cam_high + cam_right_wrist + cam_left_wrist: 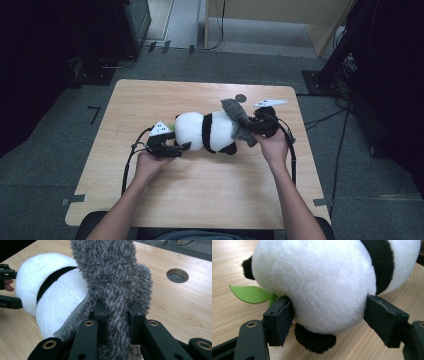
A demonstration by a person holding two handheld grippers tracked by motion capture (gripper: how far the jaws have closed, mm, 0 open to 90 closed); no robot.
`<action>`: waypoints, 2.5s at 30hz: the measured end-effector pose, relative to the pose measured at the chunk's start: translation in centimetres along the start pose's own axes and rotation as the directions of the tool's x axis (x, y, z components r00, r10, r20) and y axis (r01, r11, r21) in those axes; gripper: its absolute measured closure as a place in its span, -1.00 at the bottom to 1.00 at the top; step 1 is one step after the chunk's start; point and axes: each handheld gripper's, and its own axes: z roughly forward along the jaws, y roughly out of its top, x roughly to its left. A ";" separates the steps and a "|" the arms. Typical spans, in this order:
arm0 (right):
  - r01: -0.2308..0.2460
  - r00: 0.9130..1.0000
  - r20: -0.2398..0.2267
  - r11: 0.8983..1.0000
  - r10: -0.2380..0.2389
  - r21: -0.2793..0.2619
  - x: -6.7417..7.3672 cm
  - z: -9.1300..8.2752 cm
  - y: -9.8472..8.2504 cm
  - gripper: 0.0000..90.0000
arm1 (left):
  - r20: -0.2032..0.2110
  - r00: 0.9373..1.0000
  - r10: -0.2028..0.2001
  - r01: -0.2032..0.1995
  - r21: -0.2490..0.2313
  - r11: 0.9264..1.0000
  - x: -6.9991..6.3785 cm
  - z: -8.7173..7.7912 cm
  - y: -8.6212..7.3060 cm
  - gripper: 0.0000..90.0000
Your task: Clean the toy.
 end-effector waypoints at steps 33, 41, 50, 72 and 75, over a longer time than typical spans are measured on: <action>-0.101 0.994 -0.038 0.984 0.107 0.146 -2.1 4.4 -5.3 0.67 | -0.014 1.000 -0.024 0.024 0.006 1.000 0.0 -0.2 -0.2 -0.23; -0.100 0.995 0.002 0.988 0.100 0.118 -2.8 2.8 -4.6 0.67 | -0.008 1.000 -0.022 0.022 0.001 1.000 0.1 -0.2 -0.3 -0.24; -0.088 0.995 0.036 0.996 0.089 -0.008 -3.0 -1.5 -2.2 0.68 | -0.011 1.000 -0.024 0.024 0.000 1.000 0.0 -0.2 -0.3 -0.24; -0.011 1.000 0.017 0.999 0.011 0.039 -0.5 1.3 -1.7 0.68 | -0.001 1.000 -0.017 0.017 -0.001 1.000 0.2 -0.2 -0.4 -0.24; -0.021 1.000 0.017 0.998 0.020 0.061 -0.7 1.8 -2.3 0.68 | 0.003 1.000 -0.014 0.014 -0.002 1.000 0.3 -0.2 -0.4 -0.25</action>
